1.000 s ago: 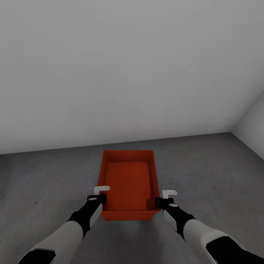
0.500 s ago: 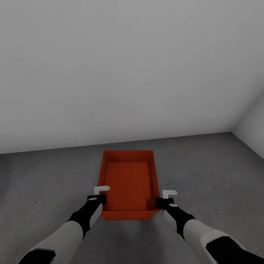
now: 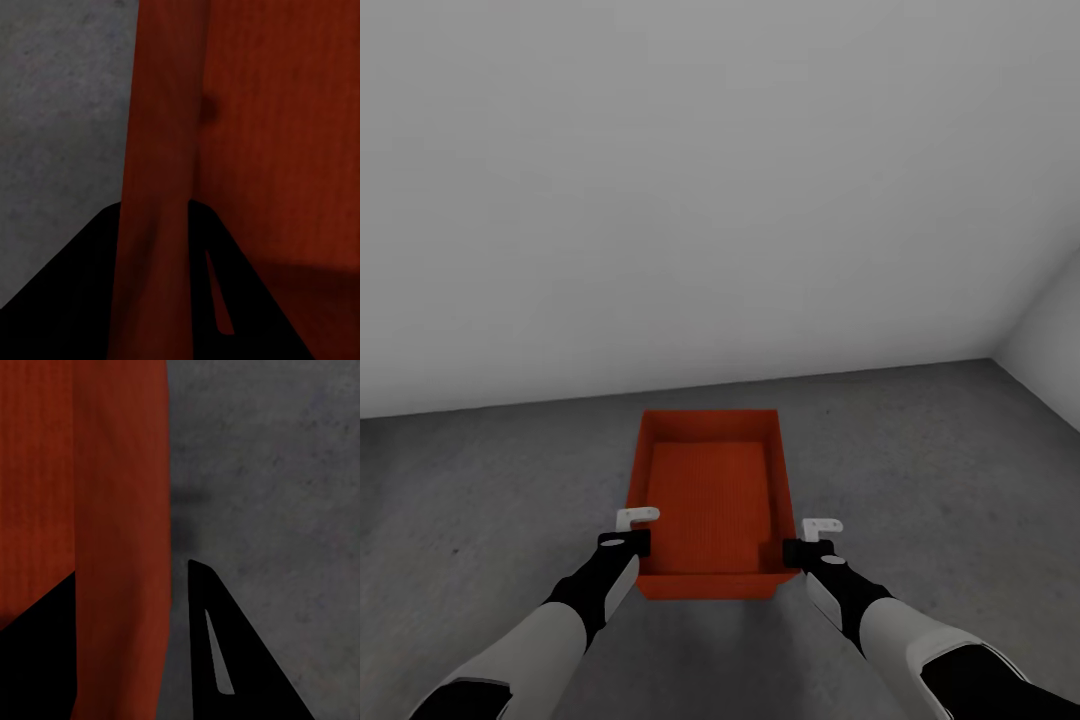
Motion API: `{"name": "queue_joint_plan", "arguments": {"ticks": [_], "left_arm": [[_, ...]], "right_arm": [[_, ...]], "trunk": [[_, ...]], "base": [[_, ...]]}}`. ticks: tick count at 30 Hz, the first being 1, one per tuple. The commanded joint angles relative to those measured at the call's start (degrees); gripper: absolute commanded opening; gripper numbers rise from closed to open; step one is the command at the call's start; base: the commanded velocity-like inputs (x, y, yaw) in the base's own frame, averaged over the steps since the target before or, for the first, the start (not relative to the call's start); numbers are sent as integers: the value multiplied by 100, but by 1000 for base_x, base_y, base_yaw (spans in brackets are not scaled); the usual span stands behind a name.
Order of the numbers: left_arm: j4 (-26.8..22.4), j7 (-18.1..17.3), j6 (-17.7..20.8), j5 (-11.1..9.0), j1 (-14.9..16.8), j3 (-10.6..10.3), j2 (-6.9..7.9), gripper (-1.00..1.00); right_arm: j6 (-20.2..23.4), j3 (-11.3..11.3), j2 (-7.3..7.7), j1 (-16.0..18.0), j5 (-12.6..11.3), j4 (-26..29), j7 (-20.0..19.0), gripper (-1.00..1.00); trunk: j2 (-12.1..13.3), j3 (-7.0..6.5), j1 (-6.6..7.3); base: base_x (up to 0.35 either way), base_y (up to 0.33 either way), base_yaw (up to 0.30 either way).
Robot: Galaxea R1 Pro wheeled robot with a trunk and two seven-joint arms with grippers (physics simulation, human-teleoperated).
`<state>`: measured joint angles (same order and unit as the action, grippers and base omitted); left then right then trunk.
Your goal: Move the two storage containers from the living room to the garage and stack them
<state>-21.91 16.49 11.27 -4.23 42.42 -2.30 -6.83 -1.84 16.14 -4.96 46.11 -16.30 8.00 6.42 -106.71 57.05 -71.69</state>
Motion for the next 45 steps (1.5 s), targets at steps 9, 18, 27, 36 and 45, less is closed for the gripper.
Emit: {"name": "queue_joint_plan", "arguments": {"ticks": [9, 18, 27, 36, 45], "left_arm": [[-15, 346, 51, 45, 3, 353, 14, -100], [-15, 346, 51, 45, 3, 353, 14, -100], [-15, 346, 51, 45, 3, 358, 15, -100], [-15, 347, 51, 45, 3, 355, 15, -100], [-15, 347, 51, 52, 3, 354, 16, -100]], "right_arm": [[-26, -155, 65, 3, 4, 8, 328, -100], [-26, -155, 65, 3, 4, 8, 329, -100], [-26, -155, 65, 3, 4, 8, 329, -100], [-26, -155, 76, 3, 6, 8, 322, -100], [-35, -139, 99, 3, 21, 39, 299, -100]], "trunk": [[-43, 22, -22], [-164, 76, -88], [-404, 183, -219], [-404, 183, -219], [-404, 183, -219]], "base": [[0, 0, 0], [0, 0, 0], [0, 0, 0], [0, 0, 0], [0, 0, 0]]}}
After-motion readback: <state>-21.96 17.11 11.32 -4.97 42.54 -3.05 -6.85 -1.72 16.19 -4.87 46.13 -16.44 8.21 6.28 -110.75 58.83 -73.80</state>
